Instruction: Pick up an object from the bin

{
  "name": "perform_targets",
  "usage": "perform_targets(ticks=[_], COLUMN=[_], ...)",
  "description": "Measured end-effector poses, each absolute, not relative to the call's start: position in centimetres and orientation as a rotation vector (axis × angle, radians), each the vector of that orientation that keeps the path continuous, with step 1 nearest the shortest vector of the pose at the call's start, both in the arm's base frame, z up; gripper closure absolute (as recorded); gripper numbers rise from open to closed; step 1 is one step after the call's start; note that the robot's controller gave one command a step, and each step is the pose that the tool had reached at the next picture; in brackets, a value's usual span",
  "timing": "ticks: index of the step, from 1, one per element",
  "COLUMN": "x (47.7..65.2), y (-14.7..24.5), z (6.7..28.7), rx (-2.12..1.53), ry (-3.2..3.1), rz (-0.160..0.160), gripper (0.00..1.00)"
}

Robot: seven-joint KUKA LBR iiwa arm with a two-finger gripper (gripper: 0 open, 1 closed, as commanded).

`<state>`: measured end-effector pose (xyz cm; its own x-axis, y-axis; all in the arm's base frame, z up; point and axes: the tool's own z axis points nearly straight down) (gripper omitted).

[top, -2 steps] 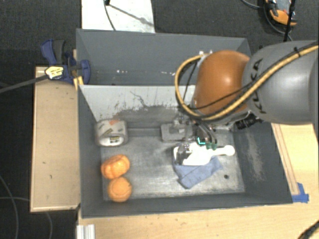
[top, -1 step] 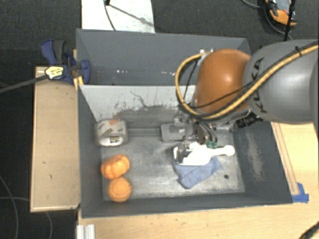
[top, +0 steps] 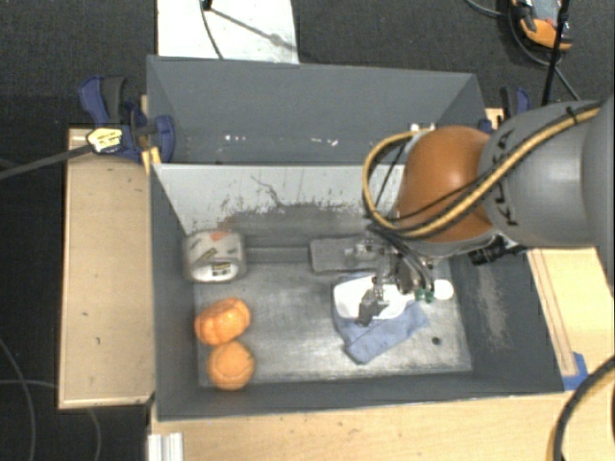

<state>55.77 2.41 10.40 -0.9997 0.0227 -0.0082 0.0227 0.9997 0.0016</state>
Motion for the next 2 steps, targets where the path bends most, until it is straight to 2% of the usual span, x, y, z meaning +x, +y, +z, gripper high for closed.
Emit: perform_targets(ticks=[1, 2], x=[56.9, 55.5], y=[0.8, 0.9], z=[7.8, 7.9], rx=[0.029, 0.193], ry=[3.124, 3.11], rz=[0.006, 0.016], gripper=[0.0, 0.0])
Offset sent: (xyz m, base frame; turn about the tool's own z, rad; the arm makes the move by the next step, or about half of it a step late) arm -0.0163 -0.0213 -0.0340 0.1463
